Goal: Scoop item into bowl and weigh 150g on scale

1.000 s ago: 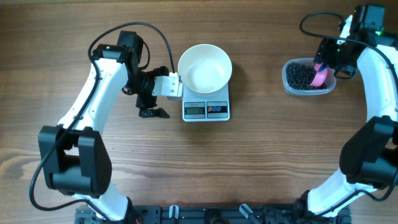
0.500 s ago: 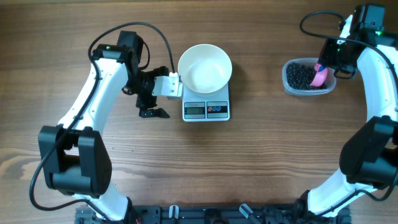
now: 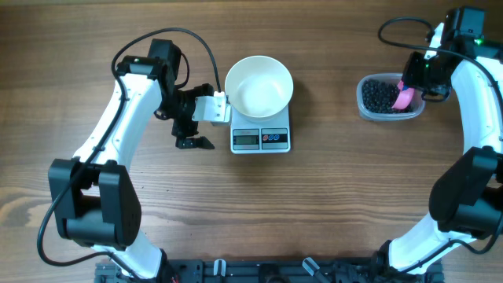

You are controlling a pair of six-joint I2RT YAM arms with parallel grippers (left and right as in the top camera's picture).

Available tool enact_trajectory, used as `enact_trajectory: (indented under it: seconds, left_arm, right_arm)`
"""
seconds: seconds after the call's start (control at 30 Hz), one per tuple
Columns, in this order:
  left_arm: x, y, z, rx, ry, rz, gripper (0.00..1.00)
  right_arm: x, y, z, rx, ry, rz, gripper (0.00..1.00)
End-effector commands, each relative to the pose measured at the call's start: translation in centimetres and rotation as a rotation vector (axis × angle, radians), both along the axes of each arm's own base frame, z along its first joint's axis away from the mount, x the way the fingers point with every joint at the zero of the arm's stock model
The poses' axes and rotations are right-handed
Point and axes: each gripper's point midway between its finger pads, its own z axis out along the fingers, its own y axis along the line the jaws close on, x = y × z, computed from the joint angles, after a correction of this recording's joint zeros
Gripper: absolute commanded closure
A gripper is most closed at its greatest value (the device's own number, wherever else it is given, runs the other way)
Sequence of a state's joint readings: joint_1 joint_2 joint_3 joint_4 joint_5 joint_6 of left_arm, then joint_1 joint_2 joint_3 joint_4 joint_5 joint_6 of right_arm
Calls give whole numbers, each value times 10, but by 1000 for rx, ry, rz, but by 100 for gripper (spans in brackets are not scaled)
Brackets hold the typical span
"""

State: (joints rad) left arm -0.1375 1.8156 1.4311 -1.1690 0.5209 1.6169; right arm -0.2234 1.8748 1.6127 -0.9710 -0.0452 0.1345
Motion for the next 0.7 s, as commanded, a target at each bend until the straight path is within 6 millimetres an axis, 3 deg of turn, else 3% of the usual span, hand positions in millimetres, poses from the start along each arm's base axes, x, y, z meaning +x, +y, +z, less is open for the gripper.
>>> enact_trajectory:
  seconds: [0.0,0.43,0.67]
  left_arm:
    - [-2,-1,-2,0,9,-1,0]
    - [-2,-1,-2,0,9,-1,0]
    - [-2,-1,-2,0,9,-1,0]
  right_arm:
    - [2,3,4,30,-8,-30,73]
    - [-4,6,2,51,15,-65,76]
    - [-6,6,-13,50,24,-63,91]
